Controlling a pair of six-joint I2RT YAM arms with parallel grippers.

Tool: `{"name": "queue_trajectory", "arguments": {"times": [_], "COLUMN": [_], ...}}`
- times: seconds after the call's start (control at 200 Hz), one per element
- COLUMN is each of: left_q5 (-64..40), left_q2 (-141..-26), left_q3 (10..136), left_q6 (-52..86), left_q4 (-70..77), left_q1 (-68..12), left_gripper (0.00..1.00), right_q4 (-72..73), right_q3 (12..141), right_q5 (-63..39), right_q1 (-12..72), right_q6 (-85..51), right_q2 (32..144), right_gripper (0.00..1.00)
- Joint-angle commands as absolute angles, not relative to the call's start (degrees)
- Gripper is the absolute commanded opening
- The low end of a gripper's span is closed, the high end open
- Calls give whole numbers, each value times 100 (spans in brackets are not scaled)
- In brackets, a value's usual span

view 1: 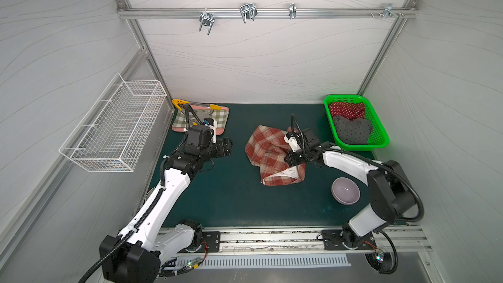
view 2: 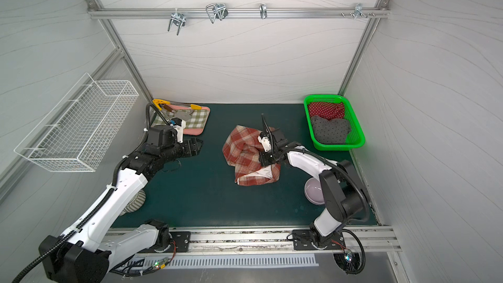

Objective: Roll up the skirts
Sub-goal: Flatten out the skirt at the center of the board.

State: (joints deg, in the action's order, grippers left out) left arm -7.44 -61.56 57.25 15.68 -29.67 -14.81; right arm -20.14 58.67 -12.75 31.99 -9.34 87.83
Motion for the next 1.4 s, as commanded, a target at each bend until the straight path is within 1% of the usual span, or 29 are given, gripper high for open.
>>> {"name": "queue_trajectory", "arguments": {"times": [0.0,0.065,0.125,0.265,0.405,0.475,0.58,0.675,0.78,0.91,0.97,1.031,1.081,1.136,1.211,1.231,1.281,1.306,1.361,1.391], "left_q5": [-559,-454,-430,-493,-895,-1035,-732,-349,-51,286,291,208,244,502,939,1002,1130,1190,1326,1348], "left_q2": [-6144,-6146,-6164,-6197,-5993,-5771,-5506,-5466,-5682,-5980,-5952,-5840,-5744,-5613,-5332,-5239,-5013,-4901,-4722,-4653], "left_q3": [6293,6438,6550,6766,6689,6453,6069,5785,5703,5952,6048,6129,6231,6353,6455,6474,6507,6528,6584,6615], "left_q6": [1093,1010,996,991,703,409,-340,-1181,-1662,-2003,-2004,-1971,-1934,-1907,-1785,-1733,-1587,-1538,-1474,-1430], "left_q4": [-3225,-3308,-3340,-3336,-3219,-3028,-2742,-2488,-2210,-2011,-1945,-1908,-1958,-2033,-2071,-2078,-2096,-2113,-2219,-2314], "left_q1": [-1512,-1512,-1512,-1512,-1528,-1680,-2205,-2561,-2588,-2584,-2568,-2509,-2442,-2383,-2228,-2168,-2009,-1965,-1942,-1947], "left_gripper": [80,80,80,80,80,81,82,84,84,84,84,85,85,85,85,85,85,85,85,85], "right_q4": [-2690,-3148,-3693,-4774,-5249,-5297,-4746,-4432,-4204,-4311,-3804,-2748,-1973,-1630,-1223,-893,716,1119,1214,1314], "right_q3": [6961,7762,8698,10903,12891,13540,13433,13024,12560,12140,11847,11682,11858,12411,13751,13995,14118,14364,15243,15360], "right_q5": [-1338,-1625,-1998,-2853,-4177,-4704,-5638,-5897,-6211,-6446,-6608,-6938,-7133,-7193,-7364,-7388,-7343,-7312,-7308,-7289], "right_q1": [3321,3321,3320,3291,3073,2947,2685,2637,2637,2535,2326,2080,2010,2109,2343,2403,2481,2531,2685,2818], "right_q6": [-680,-586,-440,-53,9,-70,-431,-434,-398,-125,-382,-1308,-2017,-2487,-3276,-3658,-4862,-5288,-5729,-5791], "right_q2": [7789,7714,7925,8877,9866,10214,10239,10057,9804,9469,9311,9368,9612,10072,11045,11265,11620,11855,12405,12492], "right_gripper": [0,0,0,0,0,0,0,0,0,0,0,0,0,0,0,0,0,0,0,0]}}
